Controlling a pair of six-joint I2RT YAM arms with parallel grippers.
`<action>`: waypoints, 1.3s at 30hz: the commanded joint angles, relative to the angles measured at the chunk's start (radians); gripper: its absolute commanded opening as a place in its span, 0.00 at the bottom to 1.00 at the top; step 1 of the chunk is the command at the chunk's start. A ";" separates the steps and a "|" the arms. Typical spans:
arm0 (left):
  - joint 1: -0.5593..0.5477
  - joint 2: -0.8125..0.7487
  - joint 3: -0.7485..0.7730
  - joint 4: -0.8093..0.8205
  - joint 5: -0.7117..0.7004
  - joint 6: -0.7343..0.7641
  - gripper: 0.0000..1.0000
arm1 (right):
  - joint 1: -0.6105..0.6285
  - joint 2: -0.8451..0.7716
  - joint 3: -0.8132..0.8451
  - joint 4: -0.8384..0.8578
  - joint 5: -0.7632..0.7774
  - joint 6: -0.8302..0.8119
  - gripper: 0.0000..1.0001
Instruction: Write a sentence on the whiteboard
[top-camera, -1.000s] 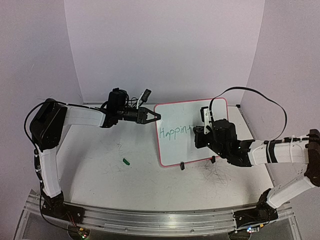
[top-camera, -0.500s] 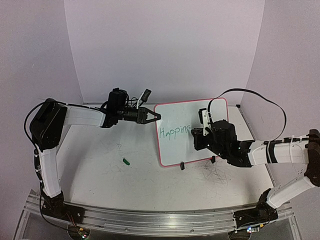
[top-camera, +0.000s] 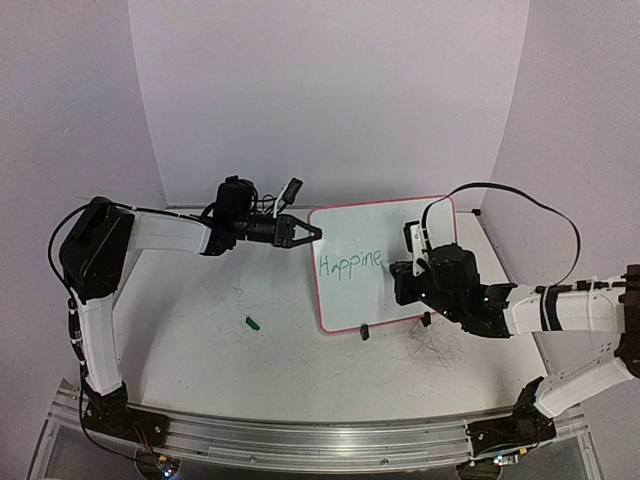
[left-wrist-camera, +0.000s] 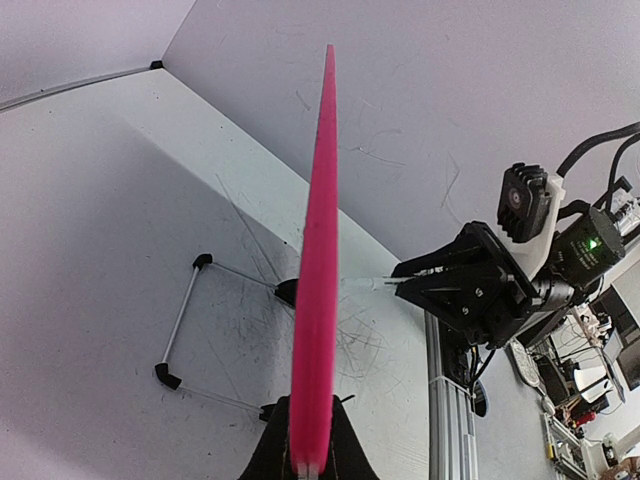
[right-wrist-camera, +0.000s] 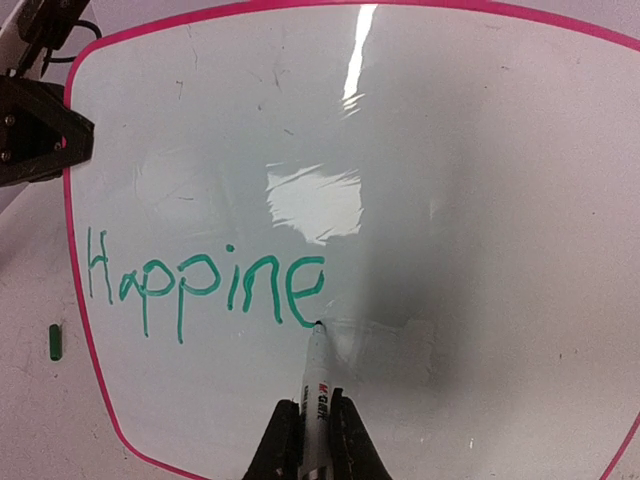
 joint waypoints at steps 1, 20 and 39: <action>-0.035 -0.006 0.001 -0.027 0.002 0.019 0.00 | -0.013 -0.068 -0.007 0.062 -0.007 0.008 0.00; -0.036 -0.008 -0.003 -0.027 0.001 0.022 0.00 | -0.041 -0.016 0.009 0.095 0.003 0.010 0.00; -0.035 -0.008 -0.001 -0.027 0.002 0.022 0.00 | -0.046 0.025 0.031 0.104 0.053 -0.005 0.00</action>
